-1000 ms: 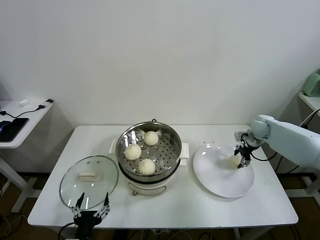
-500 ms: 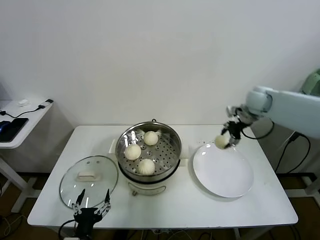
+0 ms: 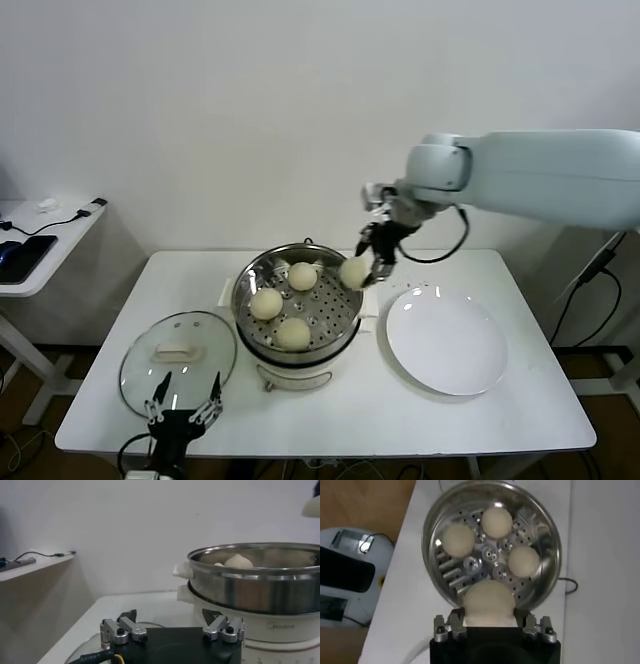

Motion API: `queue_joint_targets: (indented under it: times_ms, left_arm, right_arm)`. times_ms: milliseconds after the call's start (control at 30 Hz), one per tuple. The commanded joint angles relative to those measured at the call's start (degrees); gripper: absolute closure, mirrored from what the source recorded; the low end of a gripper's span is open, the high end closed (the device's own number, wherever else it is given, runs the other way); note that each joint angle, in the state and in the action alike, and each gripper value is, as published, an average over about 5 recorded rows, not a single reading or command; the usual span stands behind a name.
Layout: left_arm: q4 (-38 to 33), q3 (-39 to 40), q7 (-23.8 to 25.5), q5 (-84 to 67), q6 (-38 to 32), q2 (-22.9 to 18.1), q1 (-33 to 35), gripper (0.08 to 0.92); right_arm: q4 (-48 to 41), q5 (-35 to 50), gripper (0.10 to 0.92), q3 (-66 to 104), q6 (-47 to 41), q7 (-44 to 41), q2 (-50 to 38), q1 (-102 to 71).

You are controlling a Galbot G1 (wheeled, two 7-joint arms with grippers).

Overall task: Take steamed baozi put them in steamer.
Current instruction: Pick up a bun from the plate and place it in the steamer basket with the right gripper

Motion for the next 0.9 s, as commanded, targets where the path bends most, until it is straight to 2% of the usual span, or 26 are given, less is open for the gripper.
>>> queue_joint_targets:
  times_ms: [33,300,667,800,900]
  left_arm:
    - [0.27,-0.11,0.05,-0.27,0.14,0.10,-0.15,0.177]
    - [0.73,-0.17,0.08,-0.41,0.33,0.14,-0.63,0.177]
    - [1.10,-0.20,0.03,-0.69,0.39,0.14,-0.86,0.177]
    - [0.88,-0.35,0.00,-0.88,0.40,0.13,-0.72,0.177]
    - [0.60,-0.53,0.00,-1.02,0.49,0.20,-0.60,0.177]
  right_arm:
    - [-3.02,3.37,0.364,0.92,-6.97,7.89,10.22,-9.08]
    - [-7.20,-1.28,0.364,2.92,-8.63,10.15,8.36,-16.27]
    - [-10.47,-2.53,0.364,5.15,-8.04,10.35,8.06,-19.60]
    - [-10.56,-2.07,0.364,6.25,-6.63,9.04,7.94,-19.12]
    - [-9.99,-1.42,0.334,5.99,-4.49,6.30,7.36,-17.18]
